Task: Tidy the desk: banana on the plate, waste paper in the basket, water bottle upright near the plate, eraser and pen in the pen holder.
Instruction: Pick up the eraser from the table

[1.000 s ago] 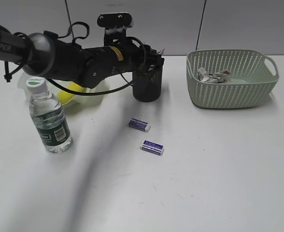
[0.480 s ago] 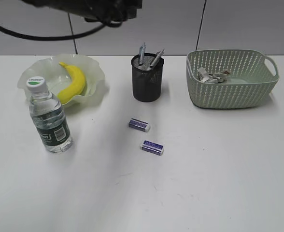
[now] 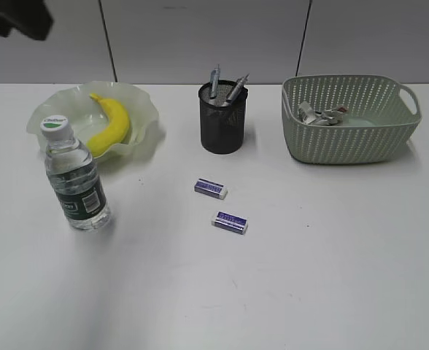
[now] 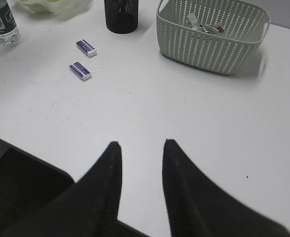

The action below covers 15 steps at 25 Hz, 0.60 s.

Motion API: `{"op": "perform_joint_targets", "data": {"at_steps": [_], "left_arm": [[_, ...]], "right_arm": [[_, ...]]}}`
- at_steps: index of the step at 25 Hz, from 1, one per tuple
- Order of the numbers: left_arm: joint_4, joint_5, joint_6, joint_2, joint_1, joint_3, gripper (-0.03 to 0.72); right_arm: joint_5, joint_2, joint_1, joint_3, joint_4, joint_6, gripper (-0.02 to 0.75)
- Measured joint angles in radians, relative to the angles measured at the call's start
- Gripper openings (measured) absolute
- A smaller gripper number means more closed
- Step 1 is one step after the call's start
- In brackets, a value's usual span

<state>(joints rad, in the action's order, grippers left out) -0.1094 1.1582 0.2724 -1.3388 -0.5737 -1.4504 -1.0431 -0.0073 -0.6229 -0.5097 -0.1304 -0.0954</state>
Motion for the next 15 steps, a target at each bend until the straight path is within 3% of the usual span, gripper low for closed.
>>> {"op": "perform_joint_targets", "data": {"at_steps": [6, 15], "left_arm": [[0.014, 0.053, -0.065, 0.274, 0.0, 0.115, 0.286], [0.032, 0.037, -0.067, 0.865, 0.0, 0.603, 0.276]], "right_arm": [[0.0, 0.0, 0.0, 0.0, 0.0, 0.0, 0.241], [0.0, 0.0, 0.0, 0.0, 0.001, 0.0, 0.241]]}}
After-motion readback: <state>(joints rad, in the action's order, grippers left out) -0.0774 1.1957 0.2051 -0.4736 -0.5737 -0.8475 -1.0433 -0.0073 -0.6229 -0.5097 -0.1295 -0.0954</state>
